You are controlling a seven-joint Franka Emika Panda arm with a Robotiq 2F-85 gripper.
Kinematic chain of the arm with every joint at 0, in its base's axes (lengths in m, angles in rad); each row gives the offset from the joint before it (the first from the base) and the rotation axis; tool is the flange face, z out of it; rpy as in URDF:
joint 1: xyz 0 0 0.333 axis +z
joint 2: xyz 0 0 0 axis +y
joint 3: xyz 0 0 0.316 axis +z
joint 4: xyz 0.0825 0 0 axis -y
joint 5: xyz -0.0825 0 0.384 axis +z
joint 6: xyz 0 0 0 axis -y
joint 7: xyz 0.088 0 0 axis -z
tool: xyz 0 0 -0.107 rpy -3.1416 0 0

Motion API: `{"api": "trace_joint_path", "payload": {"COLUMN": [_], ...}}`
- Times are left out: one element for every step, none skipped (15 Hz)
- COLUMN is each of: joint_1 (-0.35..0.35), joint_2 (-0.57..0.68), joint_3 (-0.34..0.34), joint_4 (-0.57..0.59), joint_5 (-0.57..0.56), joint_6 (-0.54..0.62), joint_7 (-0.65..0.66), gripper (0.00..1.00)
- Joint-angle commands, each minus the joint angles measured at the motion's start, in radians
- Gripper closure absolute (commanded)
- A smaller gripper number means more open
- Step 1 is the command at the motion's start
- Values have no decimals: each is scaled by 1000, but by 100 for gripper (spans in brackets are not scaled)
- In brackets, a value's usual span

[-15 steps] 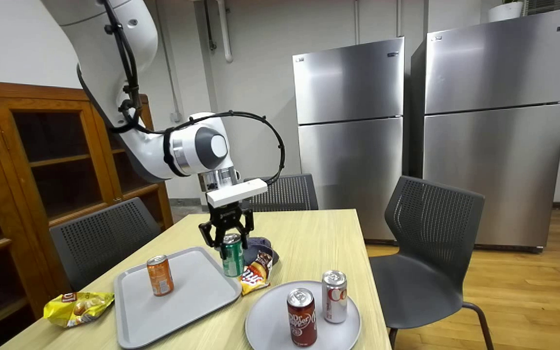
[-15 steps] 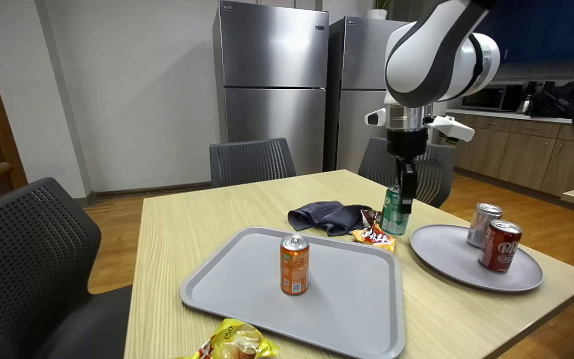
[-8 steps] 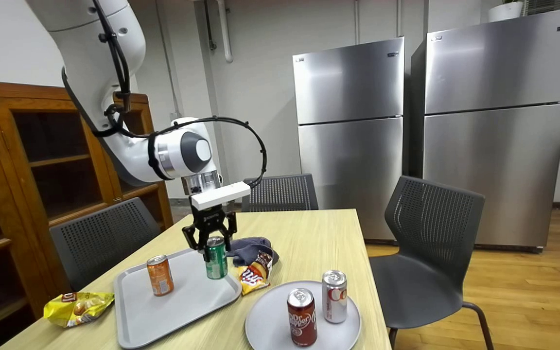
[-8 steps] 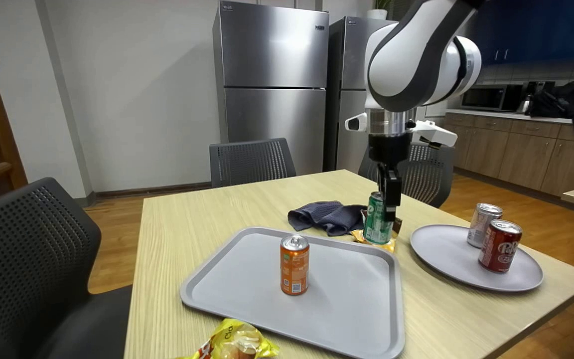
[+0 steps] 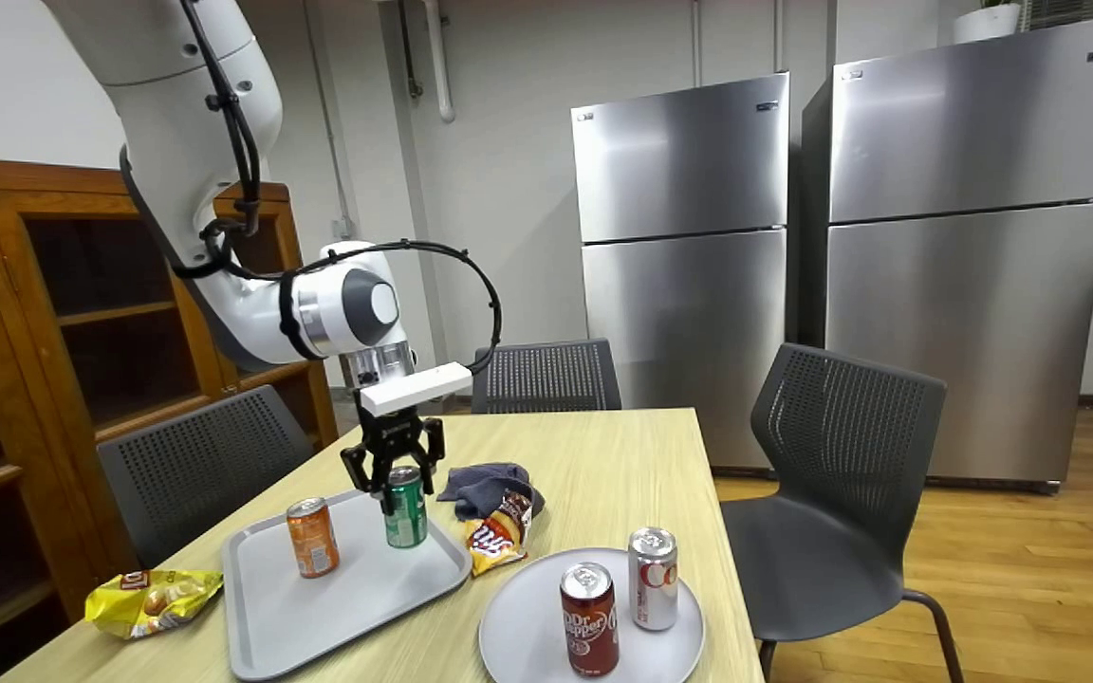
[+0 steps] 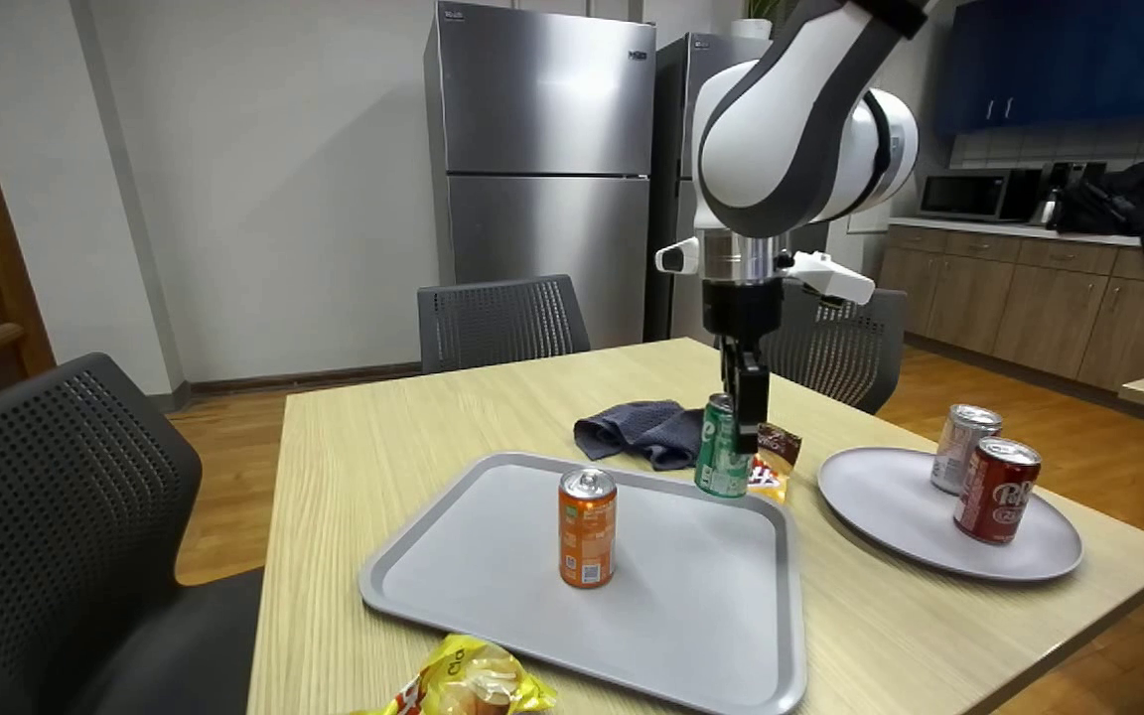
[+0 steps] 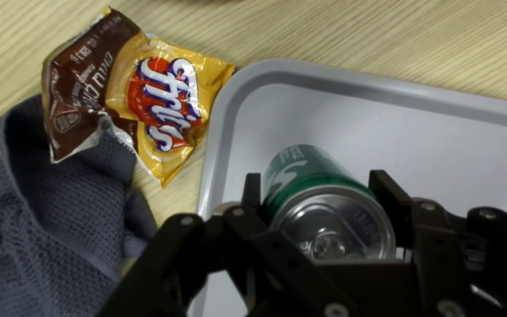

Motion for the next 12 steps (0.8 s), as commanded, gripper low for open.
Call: {"api": "trace_joint_path", "payload": {"joint_1": [18,20,24,29,34,40,48,55,62,70,78,85], "joint_2": [43,53,64,73,81,90,102,111,122,132,144,155], "joint_3": [4,7,8,10,10,10,9,9,8,7,6,4], "joint_4": [58,67,78,89,99,110,125,137,151,165,178,191], "joint_5": [-19,-17,-15,-16,-20,-23,-29,-35,-41,-50,-59,-67], "joint_6": [-12,-12,-13,-17,-15,-14,-16,-16,-16,-15,-15,-15], "joint_7": [26,26,28,30,34,39,47,54,61,70,79,91], "gripper": [62,62,62,62,62,62,62,62,62,62,62,62]}}
